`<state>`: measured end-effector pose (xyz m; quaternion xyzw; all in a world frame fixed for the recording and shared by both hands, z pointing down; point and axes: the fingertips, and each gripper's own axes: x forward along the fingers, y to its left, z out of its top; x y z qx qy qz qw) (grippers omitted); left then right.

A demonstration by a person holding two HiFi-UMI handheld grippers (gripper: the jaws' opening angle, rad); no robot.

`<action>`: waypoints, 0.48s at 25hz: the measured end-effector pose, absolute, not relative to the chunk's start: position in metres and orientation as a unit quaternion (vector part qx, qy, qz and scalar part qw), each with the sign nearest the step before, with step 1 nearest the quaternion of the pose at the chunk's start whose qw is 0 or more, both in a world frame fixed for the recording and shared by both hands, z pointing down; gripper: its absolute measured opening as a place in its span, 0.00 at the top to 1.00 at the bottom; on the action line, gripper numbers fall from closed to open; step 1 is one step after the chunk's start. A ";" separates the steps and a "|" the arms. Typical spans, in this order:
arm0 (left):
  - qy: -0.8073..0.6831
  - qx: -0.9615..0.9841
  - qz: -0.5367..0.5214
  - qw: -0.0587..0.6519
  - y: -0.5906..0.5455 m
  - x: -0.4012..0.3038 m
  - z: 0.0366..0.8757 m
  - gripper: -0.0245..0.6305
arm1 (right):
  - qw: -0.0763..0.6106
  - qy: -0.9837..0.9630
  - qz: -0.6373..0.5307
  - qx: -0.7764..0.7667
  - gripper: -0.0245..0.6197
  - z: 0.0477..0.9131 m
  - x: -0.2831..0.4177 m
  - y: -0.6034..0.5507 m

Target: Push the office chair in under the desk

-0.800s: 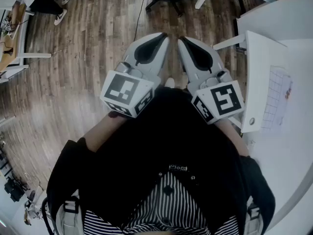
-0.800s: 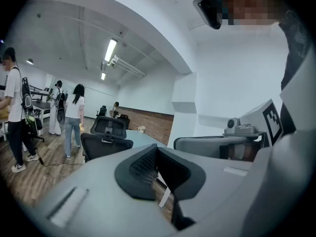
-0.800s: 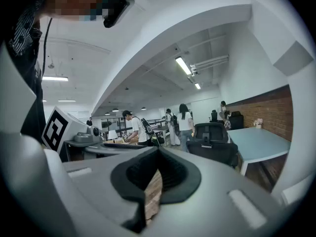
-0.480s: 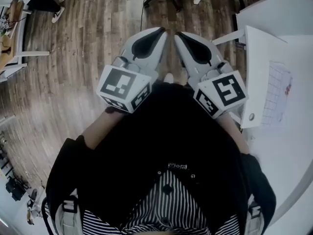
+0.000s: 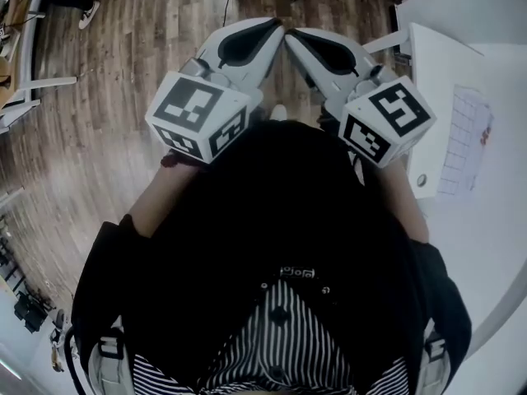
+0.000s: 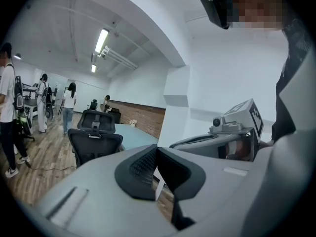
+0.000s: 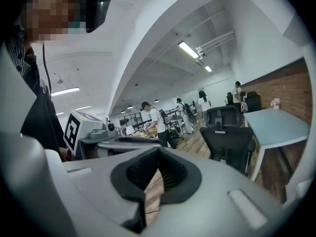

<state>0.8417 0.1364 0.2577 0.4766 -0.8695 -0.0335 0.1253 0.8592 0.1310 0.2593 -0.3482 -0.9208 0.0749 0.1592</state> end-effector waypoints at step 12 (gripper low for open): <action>-0.875 0.468 -0.023 0.122 0.080 0.841 0.266 0.98 | 0.174 -0.905 0.129 -0.365 0.96 0.268 0.858 0.074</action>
